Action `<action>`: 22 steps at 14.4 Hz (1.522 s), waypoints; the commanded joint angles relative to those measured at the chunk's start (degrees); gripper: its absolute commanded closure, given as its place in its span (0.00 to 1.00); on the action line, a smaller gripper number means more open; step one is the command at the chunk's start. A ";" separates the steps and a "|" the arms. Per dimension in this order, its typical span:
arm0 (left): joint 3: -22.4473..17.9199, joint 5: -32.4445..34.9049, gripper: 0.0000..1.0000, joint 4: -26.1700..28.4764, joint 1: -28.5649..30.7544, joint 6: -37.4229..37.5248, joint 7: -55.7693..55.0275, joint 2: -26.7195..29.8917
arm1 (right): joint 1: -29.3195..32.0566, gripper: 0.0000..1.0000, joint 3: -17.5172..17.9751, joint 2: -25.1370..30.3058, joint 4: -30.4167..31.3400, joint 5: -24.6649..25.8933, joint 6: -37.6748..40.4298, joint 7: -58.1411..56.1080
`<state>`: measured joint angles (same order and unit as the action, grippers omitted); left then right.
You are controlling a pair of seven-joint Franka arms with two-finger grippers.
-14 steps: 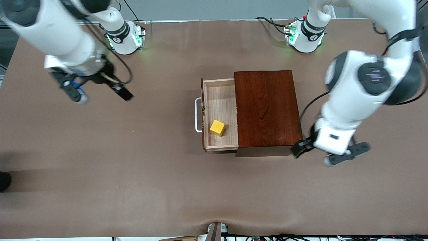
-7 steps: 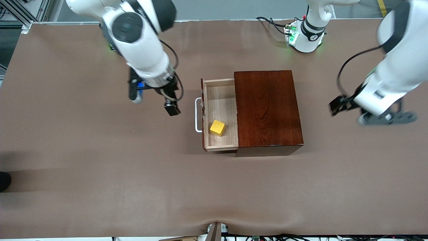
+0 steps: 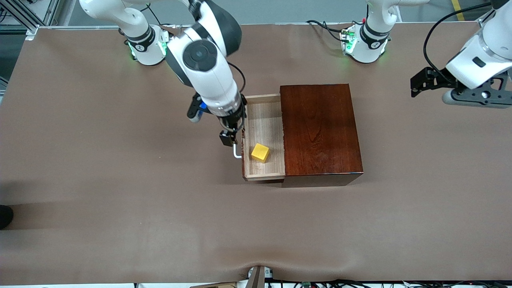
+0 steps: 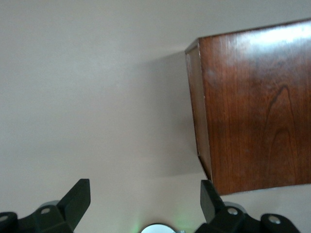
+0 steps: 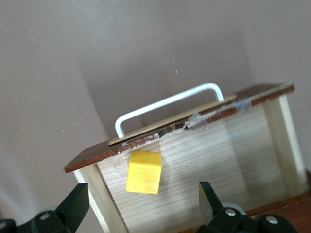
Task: Open drawer, take yellow block, close drawer
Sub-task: 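Lower the right gripper onto the yellow cube in the drawer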
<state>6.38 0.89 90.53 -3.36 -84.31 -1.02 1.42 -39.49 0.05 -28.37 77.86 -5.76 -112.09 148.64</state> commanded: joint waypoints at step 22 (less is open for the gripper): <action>-3.22 -3.96 0.00 0.79 0.28 0.29 -2.05 1.74 | -4.72 0.02 -1.02 -15.49 -5.44 1.44 -14.65 10.97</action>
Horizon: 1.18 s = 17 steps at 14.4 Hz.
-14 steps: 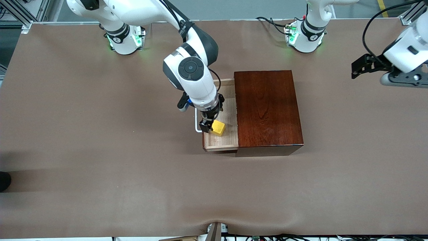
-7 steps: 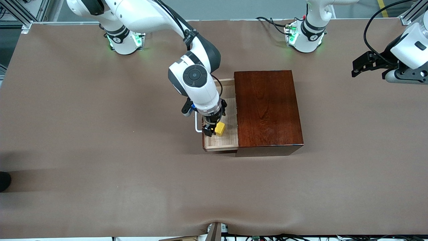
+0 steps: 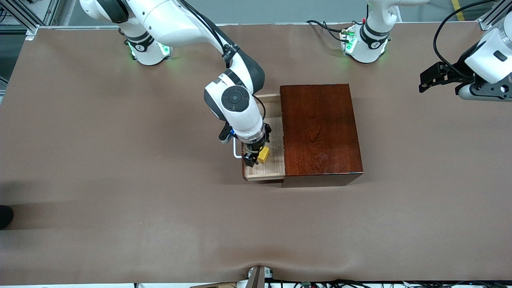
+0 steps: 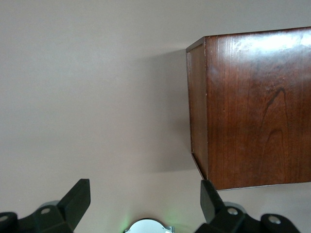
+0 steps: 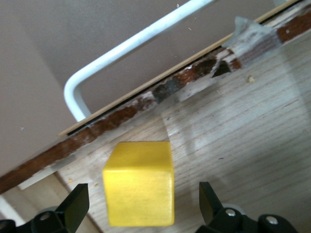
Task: Open drawer, take yellow block, close drawer
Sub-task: 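Close the right gripper on the yellow cube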
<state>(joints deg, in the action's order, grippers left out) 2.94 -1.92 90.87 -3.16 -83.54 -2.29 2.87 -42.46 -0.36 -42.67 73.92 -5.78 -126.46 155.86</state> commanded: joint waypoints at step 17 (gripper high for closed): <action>0.14 -4.05 0.00 0.09 -0.26 -2.68 -8.07 -0.93 | -1.40 0.68 0.80 4.85 -10.37 1.13 15.18 -4.75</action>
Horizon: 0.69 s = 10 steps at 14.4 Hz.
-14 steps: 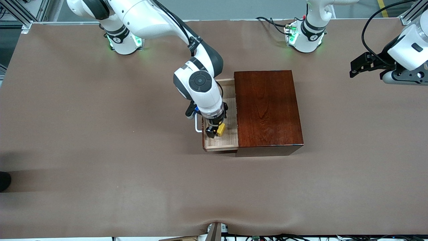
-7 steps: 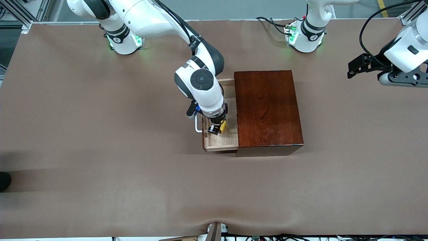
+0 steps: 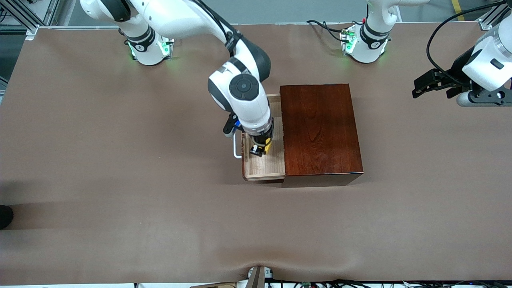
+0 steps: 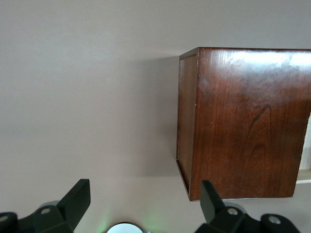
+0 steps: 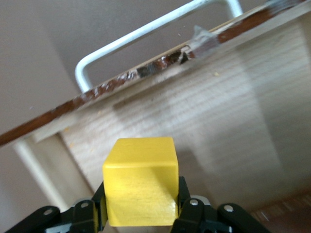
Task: Open drawer, take yellow block, close drawer
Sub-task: 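Lift the cube with the right gripper while the left gripper approaches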
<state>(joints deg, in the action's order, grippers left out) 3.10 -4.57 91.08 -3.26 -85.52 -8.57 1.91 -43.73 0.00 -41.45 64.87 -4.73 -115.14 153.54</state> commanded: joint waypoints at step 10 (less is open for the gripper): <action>0.07 -4.30 0.00 -5.39 -9.29 -3.94 -30.69 -10.95 | 10.48 0.78 -0.27 27.27 18.94 1.91 20.22 -65.05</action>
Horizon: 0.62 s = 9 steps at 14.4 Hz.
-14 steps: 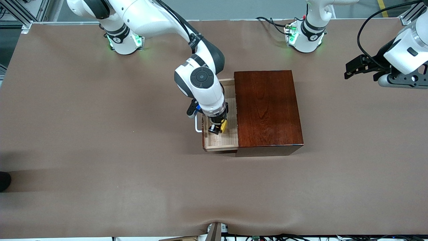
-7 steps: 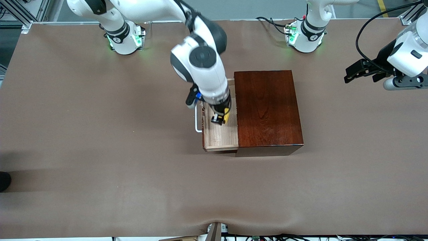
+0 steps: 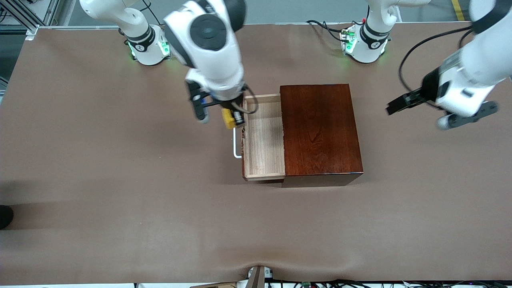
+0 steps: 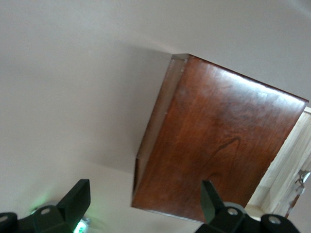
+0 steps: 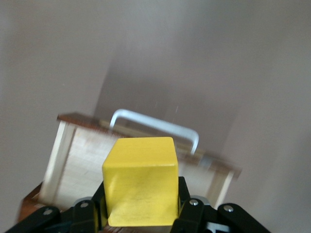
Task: Open drawer, take yellow block, close drawer
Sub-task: 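Lift the cube with the right gripper while the left gripper approaches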
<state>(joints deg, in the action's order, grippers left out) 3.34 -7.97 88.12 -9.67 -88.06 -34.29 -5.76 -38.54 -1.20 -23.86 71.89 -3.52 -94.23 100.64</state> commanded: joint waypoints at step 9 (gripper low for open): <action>-0.61 -0.29 0.00 -12.96 -20.11 -10.79 -37.74 -19.71 | 29.37 0.78 0.94 24.92 34.27 2.73 -2.70 -65.69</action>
<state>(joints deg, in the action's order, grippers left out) 3.51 -8.01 80.09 -26.40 -96.88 -65.85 -20.71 -14.69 -1.67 -2.18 99.80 -1.58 -94.27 44.86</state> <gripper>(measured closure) 0.000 0.441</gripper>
